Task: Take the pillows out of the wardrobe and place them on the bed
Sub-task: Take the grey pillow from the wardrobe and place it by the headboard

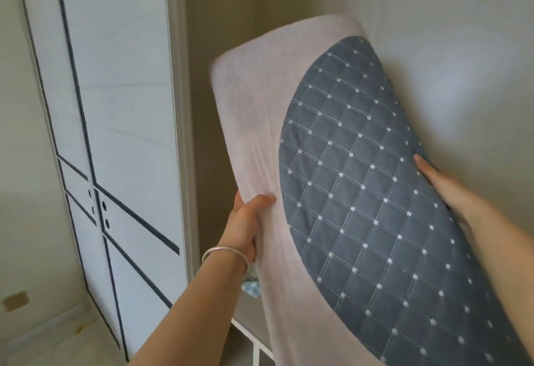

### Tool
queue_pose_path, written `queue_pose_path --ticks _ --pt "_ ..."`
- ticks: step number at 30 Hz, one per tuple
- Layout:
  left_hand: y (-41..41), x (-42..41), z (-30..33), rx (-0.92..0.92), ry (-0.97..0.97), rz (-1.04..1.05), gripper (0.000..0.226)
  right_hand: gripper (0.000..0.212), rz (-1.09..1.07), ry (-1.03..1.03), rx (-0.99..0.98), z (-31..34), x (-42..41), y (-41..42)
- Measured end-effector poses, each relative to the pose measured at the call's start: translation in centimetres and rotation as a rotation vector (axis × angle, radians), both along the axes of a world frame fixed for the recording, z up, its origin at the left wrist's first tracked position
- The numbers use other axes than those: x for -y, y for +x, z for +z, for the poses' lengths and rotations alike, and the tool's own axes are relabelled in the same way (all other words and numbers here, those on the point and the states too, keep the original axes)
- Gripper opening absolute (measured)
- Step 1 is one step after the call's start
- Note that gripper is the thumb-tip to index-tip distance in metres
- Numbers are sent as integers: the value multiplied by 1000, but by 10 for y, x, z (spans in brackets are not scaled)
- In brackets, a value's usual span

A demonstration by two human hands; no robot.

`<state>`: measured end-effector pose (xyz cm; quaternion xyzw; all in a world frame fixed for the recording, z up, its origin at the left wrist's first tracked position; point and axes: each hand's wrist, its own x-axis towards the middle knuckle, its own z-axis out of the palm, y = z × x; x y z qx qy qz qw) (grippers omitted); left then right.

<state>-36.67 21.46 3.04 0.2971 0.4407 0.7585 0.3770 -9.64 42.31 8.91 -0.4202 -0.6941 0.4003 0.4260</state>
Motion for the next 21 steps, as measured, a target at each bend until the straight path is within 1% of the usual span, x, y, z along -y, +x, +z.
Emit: queue_pose_path --ticks 4,7,9,10,12,14,19,21 --pt "1 29 12 -157 58 -11 56 99 68 -27 -157 -16 27 3" --pt "2 49 20 -261 91 0 52 98 46 -20 -229 -30 48 3" --pt "2 59 28 -337 111 13 56 99 25 -62 -264 -40 57 0" --pt "3 63 32 -379 118 21 57 95 23 -93 -277 -45 61 0" --pt "4 71 40 -435 133 38 58 76 61 -142 -322 -51 70 -3" --pt "4 79 46 -471 145 48 59 66 97 -190 -373 -53 78 -5" --pt "-3 96 52 -504 202 51 61 79 142 -260 -368 -53 90 -12" --pt "-11 103 50 -497 221 61 58 78 129 -249 -373 -52 95 -18"
